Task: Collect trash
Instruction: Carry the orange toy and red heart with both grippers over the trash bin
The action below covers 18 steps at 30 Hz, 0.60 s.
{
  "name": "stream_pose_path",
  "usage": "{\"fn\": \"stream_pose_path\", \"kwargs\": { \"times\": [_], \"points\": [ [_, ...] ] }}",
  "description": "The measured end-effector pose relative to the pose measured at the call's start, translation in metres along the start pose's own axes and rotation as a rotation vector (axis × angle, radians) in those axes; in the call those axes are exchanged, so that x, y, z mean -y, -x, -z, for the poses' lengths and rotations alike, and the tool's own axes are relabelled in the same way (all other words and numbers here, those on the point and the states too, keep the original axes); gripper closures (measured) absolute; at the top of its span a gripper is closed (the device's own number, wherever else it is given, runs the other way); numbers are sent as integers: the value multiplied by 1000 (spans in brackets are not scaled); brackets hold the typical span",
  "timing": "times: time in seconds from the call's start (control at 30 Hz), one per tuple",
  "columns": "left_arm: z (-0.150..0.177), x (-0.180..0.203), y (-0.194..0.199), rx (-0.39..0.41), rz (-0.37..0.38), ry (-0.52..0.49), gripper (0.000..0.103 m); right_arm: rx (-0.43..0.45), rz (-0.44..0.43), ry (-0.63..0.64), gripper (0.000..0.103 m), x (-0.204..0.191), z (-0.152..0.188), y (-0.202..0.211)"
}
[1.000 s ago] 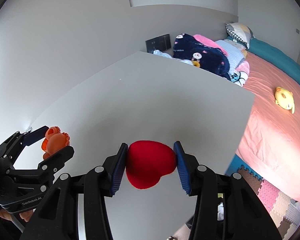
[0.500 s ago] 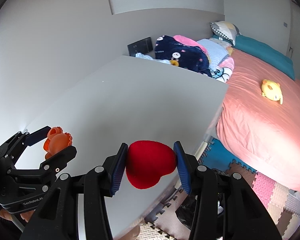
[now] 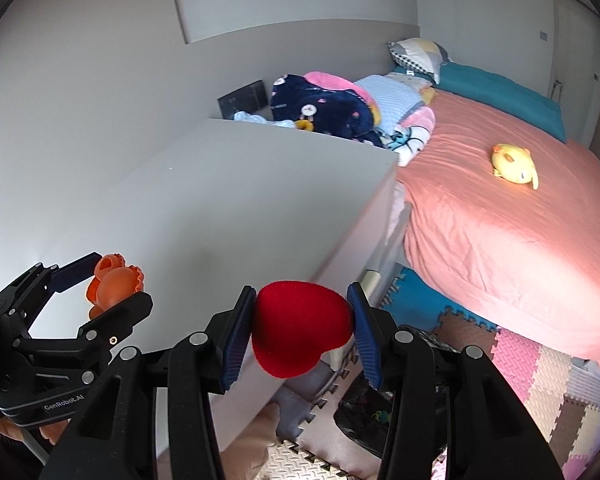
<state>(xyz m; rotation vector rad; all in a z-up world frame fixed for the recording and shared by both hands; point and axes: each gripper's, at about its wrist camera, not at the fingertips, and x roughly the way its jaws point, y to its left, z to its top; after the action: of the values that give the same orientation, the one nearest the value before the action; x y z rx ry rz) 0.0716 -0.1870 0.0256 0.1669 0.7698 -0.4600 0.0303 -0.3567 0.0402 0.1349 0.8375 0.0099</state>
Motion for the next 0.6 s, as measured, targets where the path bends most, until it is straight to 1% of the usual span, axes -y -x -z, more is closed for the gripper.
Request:
{"fn": "stream_pose_path", "kwargs": {
  "times": [0.6],
  "points": [
    [-11, 72, -10, 1, 95, -95, 23, 16, 86, -99, 54, 72, 22, 29]
  ]
}}
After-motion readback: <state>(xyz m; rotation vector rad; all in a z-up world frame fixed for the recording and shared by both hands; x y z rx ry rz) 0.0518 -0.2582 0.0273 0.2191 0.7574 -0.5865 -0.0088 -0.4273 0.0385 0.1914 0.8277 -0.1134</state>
